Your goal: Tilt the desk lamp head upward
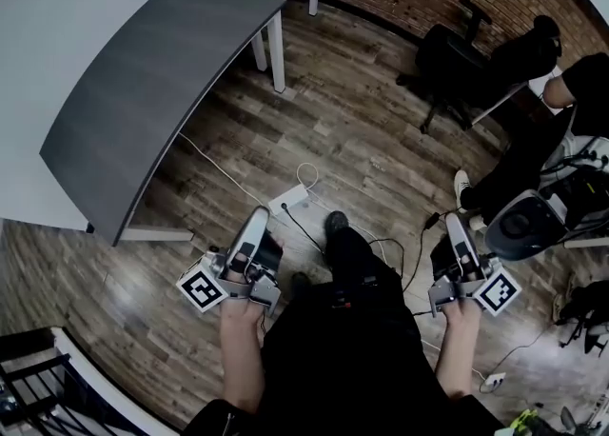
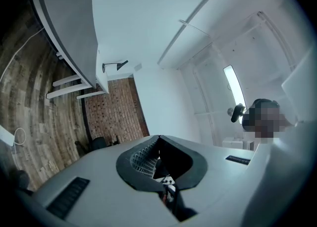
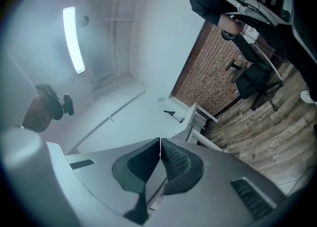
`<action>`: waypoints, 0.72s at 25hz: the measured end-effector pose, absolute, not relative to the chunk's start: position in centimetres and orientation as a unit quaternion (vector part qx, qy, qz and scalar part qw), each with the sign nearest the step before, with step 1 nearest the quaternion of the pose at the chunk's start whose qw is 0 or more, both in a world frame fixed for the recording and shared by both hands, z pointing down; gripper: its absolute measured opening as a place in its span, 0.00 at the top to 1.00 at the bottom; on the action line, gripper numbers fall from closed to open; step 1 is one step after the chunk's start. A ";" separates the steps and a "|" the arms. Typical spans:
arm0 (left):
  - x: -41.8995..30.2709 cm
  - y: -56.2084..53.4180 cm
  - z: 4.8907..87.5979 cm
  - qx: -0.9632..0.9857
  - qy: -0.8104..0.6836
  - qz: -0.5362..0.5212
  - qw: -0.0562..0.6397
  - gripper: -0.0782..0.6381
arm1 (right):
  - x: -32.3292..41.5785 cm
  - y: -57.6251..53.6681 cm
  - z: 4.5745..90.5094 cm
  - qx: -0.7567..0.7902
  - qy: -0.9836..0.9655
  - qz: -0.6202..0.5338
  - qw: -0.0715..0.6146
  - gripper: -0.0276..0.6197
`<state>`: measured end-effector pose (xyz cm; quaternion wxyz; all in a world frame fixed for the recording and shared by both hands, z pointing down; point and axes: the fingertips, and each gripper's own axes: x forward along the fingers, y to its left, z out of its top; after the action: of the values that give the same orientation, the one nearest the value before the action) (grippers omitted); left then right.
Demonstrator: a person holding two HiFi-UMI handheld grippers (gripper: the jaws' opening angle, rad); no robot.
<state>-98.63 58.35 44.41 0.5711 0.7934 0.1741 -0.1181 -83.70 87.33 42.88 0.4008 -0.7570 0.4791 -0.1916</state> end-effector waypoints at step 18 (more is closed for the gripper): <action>-62.0 58.6 45.6 0.831 0.108 -0.042 0.543 0.88 | -44.8 81.4 49.6 -0.715 0.534 -0.263 0.365 0.94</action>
<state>-62.03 58.55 45.61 0.5433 0.8315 0.1082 -0.0424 -44.79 81.39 49.62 0.3649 -0.7155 0.5345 -0.2631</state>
